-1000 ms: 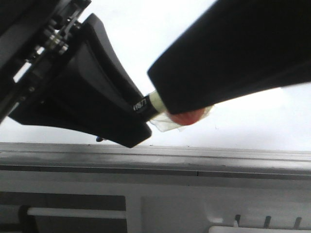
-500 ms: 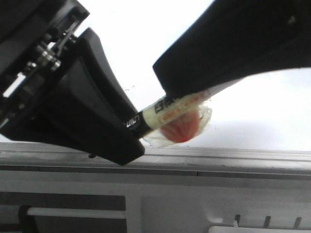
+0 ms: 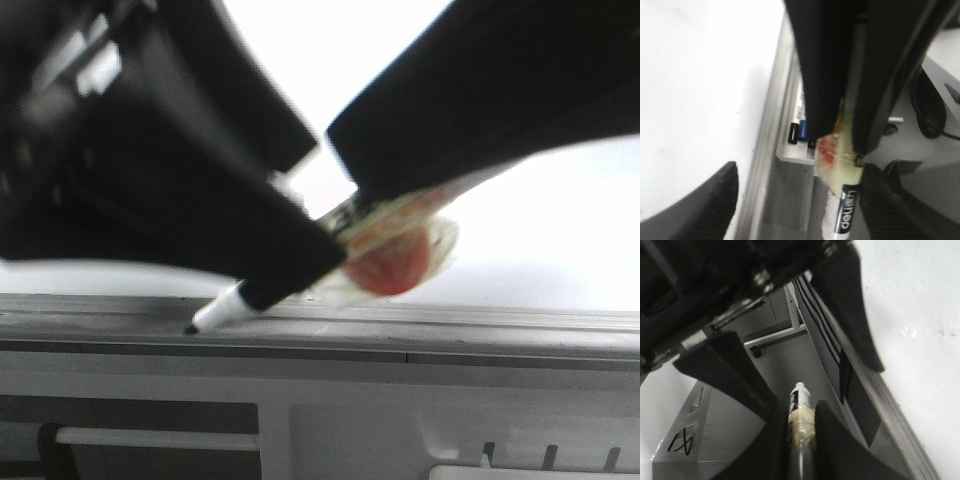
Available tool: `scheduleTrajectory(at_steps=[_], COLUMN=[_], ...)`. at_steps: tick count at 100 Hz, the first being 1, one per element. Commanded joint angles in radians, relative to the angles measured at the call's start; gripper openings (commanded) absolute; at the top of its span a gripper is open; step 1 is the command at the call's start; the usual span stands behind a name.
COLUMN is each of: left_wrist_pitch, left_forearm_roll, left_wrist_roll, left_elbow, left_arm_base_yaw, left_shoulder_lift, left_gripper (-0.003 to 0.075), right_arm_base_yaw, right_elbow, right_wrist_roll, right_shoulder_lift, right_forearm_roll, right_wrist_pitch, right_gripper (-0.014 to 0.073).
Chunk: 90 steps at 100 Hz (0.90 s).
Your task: Write number 6 on whiteboard
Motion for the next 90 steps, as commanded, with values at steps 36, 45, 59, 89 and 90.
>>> scheduleTrajectory(at_steps=[36,45,59,89,90], left_wrist_pitch=[-0.183,-0.241,-0.348,-0.366,-0.363], left_forearm_roll=[-0.038,-0.047,-0.160,-0.222,-0.222], left_wrist_roll=[-0.305,-0.333,-0.335,-0.335,-0.335], left_elbow=[0.164,0.258,0.378,0.429,0.429], left_arm_base_yaw=[0.155,0.201,0.245,0.246,0.246], left_shoulder_lift=[-0.537,-0.645,-0.744,-0.766,-0.766], left_gripper=[0.0318,0.0217,-0.0001,-0.0019,-0.0019], right_arm_base_yaw=[-0.003,-0.003,-0.003,-0.053,-0.062], right_elbow=[-0.025,-0.025,-0.025,-0.058,-0.063], right_wrist_roll=[0.528,0.532,0.532,0.545,0.550], right_shoulder_lift=[-0.317,-0.348,-0.321,-0.159,-0.156], right_forearm_roll=[-0.585,-0.611,-0.718,-0.765,-0.765], right_wrist_pitch=[0.100,0.012,-0.115,-0.243,-0.245], right_gripper=[-0.0052,-0.0052,-0.0052,-0.0052,-0.0052])
